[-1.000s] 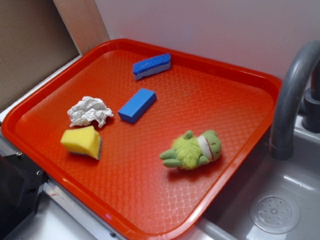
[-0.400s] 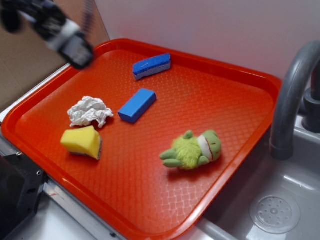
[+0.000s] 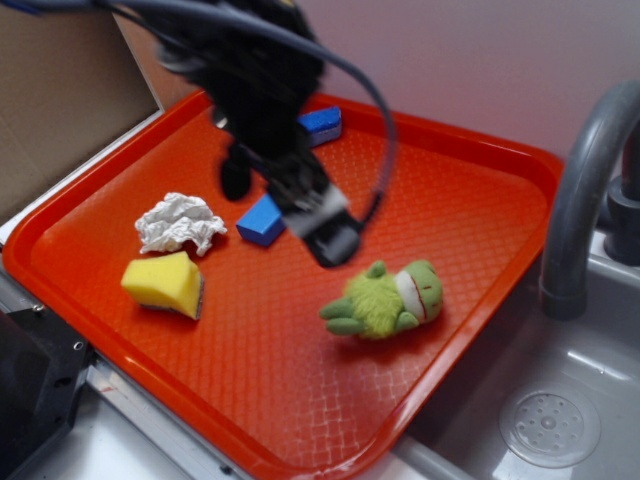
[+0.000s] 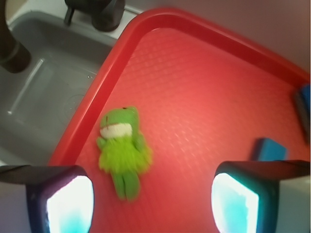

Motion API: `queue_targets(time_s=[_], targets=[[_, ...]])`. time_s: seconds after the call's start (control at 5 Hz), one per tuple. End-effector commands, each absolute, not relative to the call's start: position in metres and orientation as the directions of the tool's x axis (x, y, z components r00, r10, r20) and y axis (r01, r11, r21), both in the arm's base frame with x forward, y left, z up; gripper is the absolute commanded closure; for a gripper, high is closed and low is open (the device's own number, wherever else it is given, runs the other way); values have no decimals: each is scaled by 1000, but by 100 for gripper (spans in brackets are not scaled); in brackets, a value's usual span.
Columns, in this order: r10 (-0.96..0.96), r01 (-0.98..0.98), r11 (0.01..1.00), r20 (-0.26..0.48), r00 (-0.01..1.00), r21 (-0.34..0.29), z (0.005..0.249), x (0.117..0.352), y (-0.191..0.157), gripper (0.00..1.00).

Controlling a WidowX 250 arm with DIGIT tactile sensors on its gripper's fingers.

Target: Grab the green animal.

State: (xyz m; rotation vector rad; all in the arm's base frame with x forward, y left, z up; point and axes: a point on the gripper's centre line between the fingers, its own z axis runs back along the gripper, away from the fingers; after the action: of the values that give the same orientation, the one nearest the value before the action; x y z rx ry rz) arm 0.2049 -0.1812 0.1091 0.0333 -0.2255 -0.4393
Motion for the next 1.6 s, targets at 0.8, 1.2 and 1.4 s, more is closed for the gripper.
queue_targets(time_s=[0.8, 1.2, 1.4], targets=[[-513, 509, 858, 60, 856, 74, 21, 213, -192, 0], [-503, 501, 864, 61, 862, 48, 20, 214, -188, 100], [-481, 477, 876, 59, 875, 75, 38, 216, -176, 100]])
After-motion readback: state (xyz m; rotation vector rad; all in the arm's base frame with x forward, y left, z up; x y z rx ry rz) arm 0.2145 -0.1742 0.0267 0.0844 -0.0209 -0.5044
